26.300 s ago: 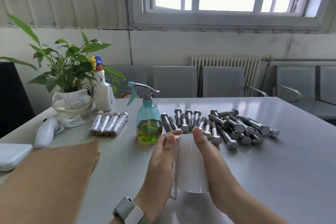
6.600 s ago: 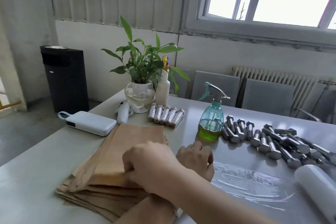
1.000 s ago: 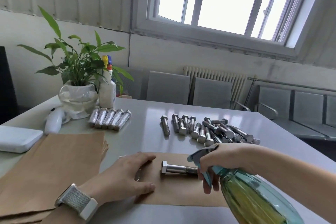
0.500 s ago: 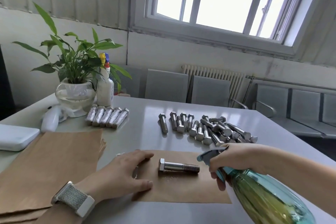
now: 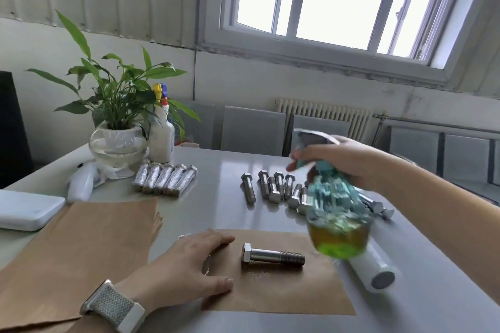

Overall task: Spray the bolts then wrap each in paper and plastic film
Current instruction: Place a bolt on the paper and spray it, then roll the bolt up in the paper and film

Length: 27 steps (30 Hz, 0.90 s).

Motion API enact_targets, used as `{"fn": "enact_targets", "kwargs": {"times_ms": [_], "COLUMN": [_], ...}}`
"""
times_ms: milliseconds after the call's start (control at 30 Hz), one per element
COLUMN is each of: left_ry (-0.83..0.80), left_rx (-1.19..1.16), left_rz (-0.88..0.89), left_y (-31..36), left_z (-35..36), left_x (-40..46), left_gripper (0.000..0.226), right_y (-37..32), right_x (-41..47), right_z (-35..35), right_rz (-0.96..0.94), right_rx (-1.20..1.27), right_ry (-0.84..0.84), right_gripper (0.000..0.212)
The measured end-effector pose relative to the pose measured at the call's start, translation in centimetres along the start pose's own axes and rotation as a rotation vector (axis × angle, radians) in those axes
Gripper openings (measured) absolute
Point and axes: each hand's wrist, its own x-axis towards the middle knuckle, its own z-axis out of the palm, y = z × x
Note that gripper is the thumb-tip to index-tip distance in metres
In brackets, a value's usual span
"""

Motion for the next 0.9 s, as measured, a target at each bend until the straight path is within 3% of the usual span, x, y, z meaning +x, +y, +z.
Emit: {"fn": "enact_targets", "kwargs": {"times_ms": [100,167,300,567,667,767,833,900], "left_ry": [0.003,0.014,0.006,-0.001,-0.011,-0.018,-0.036,-0.028], "left_rx": [-0.007,0.0,0.011,0.019,0.015,0.002,-0.012,0.005], "left_rz": [-0.001,0.014,-0.001,-0.003,-0.006,-0.016,-0.039,-0.024], "left_y": [0.2,0.1,-0.3,-0.7,-0.5,-0.4,-0.2,-0.1], "left_z": [-0.2,-0.2,0.0,0.1,-0.1,-0.3,-0.4,-0.5], "left_x": [0.1,0.2,0.3,0.5,0.4,0.3,0.1,0.1], "left_gripper": [0.072,0.073,0.076,0.076,0.074,0.074,0.074,0.074], "right_y": [-0.9,-0.8,0.6,3.0,3.7,3.9,4.3,5.4], "right_x": [4.5,7.6,12.7,17.5,17.2,14.6,11.1,6.1], "right_z": [2.9,5.6,10.3,13.7,13.5,11.7,9.6,7.3], "right_rz": [-0.232,-0.323,-0.374,-0.386,-0.365,-0.329,-0.386,-0.526], "right_rx": [0.129,0.141,0.148,0.226,0.121,-0.053,-0.283,-0.565], "right_ry": [0.067,0.122,0.175,0.199,0.18,0.13,0.199,0.217], "right_gripper": [0.021,0.028,0.041,0.032,0.049,0.098,0.097,0.072]}}
